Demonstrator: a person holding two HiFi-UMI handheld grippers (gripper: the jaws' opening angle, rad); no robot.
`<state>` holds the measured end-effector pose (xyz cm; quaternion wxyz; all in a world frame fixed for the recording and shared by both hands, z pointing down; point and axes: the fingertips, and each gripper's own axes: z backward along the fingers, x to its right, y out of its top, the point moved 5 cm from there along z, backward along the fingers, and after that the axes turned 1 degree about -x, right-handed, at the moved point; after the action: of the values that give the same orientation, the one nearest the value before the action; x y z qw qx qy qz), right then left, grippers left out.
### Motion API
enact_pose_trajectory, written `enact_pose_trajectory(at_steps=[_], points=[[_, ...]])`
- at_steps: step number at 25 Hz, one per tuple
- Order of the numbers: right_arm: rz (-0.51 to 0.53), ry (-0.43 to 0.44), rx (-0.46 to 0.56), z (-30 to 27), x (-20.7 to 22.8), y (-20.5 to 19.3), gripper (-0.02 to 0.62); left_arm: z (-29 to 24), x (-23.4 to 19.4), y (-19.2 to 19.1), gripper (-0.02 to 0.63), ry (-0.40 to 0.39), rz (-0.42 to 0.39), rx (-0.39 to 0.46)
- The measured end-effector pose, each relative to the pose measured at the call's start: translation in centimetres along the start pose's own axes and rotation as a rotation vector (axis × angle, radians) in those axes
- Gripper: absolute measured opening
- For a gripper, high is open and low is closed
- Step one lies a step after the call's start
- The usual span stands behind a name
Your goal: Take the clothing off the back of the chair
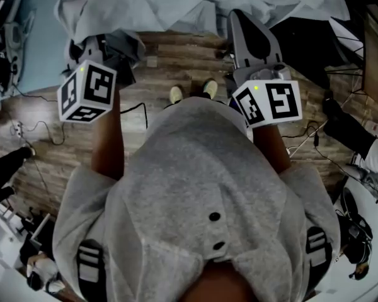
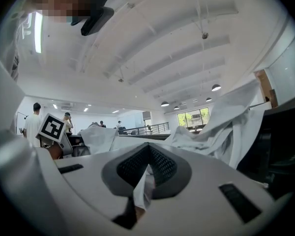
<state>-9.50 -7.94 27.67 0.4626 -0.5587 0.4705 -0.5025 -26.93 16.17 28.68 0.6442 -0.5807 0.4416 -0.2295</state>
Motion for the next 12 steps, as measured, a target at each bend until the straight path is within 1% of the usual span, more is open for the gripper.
enact_pose_trajectory(at_steps=[5,8,12], points=[[0.012,0.002,-0.004,-0.1,-1.1,0.0,0.009,1.0,-1.2,0.5,0.06,0.007,0.002,0.013],[0.015,0.004,-0.012,0.0,-1.5,0.0,0.009,1.4,-0.4,0.2,0.06,-0.024,-0.014,0.004],[0.018,-0.006,-0.012,0.3,-2.1,-0.1,0.009,1.6,0.8,-0.8,0.06,-0.071,-0.06,-0.025]])
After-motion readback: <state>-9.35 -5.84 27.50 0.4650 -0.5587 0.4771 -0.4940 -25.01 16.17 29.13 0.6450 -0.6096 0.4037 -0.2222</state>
